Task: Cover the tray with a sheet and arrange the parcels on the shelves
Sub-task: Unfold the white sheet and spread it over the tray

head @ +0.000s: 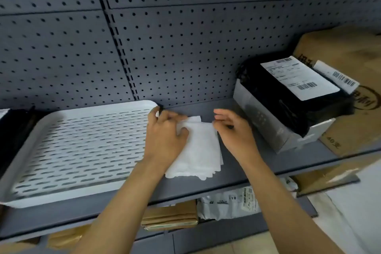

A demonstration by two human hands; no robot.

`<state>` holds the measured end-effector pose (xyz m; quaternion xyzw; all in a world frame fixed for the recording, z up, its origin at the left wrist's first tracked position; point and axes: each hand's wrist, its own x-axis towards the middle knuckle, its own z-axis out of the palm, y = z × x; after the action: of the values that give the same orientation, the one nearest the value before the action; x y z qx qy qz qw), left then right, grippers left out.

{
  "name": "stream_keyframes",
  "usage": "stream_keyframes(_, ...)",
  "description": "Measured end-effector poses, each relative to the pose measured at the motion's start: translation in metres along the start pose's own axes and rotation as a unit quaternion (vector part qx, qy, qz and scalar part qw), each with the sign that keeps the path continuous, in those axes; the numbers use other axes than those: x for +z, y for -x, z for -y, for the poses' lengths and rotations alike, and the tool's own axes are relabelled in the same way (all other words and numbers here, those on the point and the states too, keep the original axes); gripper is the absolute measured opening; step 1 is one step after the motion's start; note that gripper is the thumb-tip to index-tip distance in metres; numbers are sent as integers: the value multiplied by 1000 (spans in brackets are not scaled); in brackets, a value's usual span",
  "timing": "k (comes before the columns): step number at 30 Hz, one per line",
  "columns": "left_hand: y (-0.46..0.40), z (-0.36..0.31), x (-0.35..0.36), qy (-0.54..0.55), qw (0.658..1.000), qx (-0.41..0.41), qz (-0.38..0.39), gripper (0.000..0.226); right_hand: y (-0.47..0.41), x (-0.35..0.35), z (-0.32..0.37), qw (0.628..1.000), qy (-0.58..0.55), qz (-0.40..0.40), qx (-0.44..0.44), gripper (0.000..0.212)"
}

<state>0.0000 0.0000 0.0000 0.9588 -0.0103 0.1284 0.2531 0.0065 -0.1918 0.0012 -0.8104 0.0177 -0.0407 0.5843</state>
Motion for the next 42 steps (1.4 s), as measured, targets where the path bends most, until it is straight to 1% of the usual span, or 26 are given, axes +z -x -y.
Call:
stream_keyframes(1,-2,3,3,-40,999,22,11,43,-1,0,-4,997,74,-12,-19,35)
stream_keyframes(2,-4,3,4,-79,996,31,15,45,-3,1,-6,988,150,-22,-28,38)
stream_keyframes(3,-4,5,6,-97,995,31,26,46,-6,2,-14,978,205,-29,-35,41)
stream_keyframes(4,-3,4,5,-105,993,15,49,47,-7,5,-17,969,243,-25,-26,43)
stream_keyframes(6,-3,2,7,-115,991,-7,69,50,-13,8,-25,954,300,-22,-11,43)
stream_keyframes(8,-5,3,9,-117,990,-14,75,47,-17,10,-33,943,332,-25,-22,34)
stream_keyframes(10,-8,5,8,-90,994,-9,59,40,-19,10,-36,953,295,-46,-52,16)
stream_keyframes(12,-10,5,6,-61,998,3,28,33,-17,9,-32,957,272,-56,-82,6)
stream_keyframes(14,-12,3,1,-21,1000,4,14,26,-13,5,-22,964,244,-61,-86,6)
stream_keyframes(19,-11,-12,-27,109,994,15,2,4,1,-13,17,991,110,-52,-53,6)
stream_keyframes(21,-8,-22,-45,159,987,16,15,6,5,-17,31,991,109,-53,-61,18)
stream_keyframes(22,-6,-27,-54,195,980,5,28,6,9,-18,39,986,130,-61,-85,28)
stream_keyframes(24,-6,-38,-71,268,962,-21,47,6,17,-17,57,962,194,-71,-177,43)
stream_keyframes(26,-7,-45,-86,320,945,-35,47,11,26,-12,76,929,254,-57,-265,44)
stream_keyframes(28,-6,-50,-101,385,919,-59,54,18,32,-7,92,905,282,-49,-315,42)
stream_keyframes(30,-3,-54,-115,456,883,-85,70,25,36,-5,105,899,277,-65,-333,42)
stream_keyframes(32,2,-55,-129,534,835,-95,97,32,39,-5,116,910,243,-86,-325,42)
stream_keyframes(33,3,-54,-134,584,799,-94,111,37,40,-5,121,918,211,-93,-321,40)
stream_keyframes(35,6,-51,-145,680,714,-95,132,49,41,-5,129,927,146,-109,-329,31)
stream_keyframes(36,8,-49,-150,708,686,-91,139,49,42,-4,133,929,119,-108,-333,25)
stream_keyframes(37,10,-47,-153,716,678,-81,144,44,43,-2,137,934,93,-96,-332,19)
stream_keyframes(38,12,-46,-154,708,688,-67,143,38,44,1,140,939,69,-76,-328,15)
stream_keyframes(40,16,-42,-156,671,728,-37,135,31,47,10,147,943,48,-40,-326,10)
stream_keyframes(42,19,-38,-156,624,773,-25,111,24,49,19,152,944,50,-18,-327,10)
